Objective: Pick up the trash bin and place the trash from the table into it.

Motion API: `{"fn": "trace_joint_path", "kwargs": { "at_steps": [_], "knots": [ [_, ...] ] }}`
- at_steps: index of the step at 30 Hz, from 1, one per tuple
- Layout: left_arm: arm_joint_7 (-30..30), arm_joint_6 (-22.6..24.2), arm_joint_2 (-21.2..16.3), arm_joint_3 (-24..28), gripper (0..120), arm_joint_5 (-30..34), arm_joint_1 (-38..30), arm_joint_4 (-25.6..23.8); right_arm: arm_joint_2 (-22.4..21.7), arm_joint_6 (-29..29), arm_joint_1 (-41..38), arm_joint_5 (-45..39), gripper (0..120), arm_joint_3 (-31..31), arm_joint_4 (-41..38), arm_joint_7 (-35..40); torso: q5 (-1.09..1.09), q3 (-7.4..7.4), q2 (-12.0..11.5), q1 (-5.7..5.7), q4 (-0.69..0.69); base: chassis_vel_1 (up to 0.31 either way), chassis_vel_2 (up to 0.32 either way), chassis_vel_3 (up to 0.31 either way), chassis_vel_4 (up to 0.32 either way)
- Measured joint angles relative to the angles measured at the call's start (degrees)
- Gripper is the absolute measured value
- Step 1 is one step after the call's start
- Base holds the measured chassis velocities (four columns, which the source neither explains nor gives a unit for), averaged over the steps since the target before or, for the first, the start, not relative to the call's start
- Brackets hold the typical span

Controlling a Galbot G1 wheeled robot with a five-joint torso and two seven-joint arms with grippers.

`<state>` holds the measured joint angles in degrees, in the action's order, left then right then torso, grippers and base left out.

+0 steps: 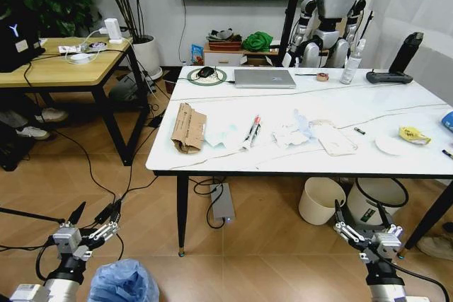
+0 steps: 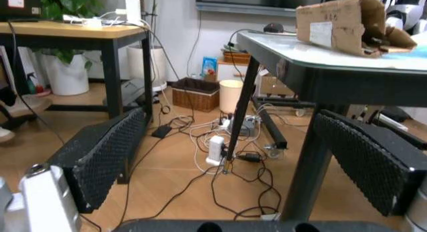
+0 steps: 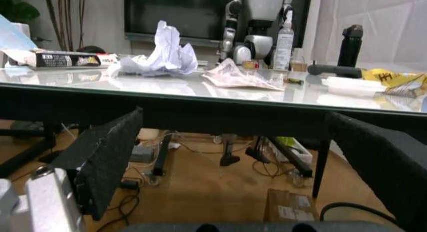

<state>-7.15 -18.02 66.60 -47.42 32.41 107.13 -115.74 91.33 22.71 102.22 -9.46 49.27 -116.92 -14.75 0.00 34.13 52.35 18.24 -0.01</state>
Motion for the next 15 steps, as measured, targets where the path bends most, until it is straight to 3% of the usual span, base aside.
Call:
{"fn": "trace_joint_path", "kwargs": {
  "at_steps": [15],
  "knots": [
    [-0.34, 0.14, -0.21, 0.19, 100, 0.21, -1.28, 2.32, 0.65, -0.70, -0.76, 0.79, 100, -0.59, 0.75, -0.55, 0.00, -2.30, -4.07, -1.77, 0.00, 0.000, 0.000, 0.000, 0.000]
  ]
}}
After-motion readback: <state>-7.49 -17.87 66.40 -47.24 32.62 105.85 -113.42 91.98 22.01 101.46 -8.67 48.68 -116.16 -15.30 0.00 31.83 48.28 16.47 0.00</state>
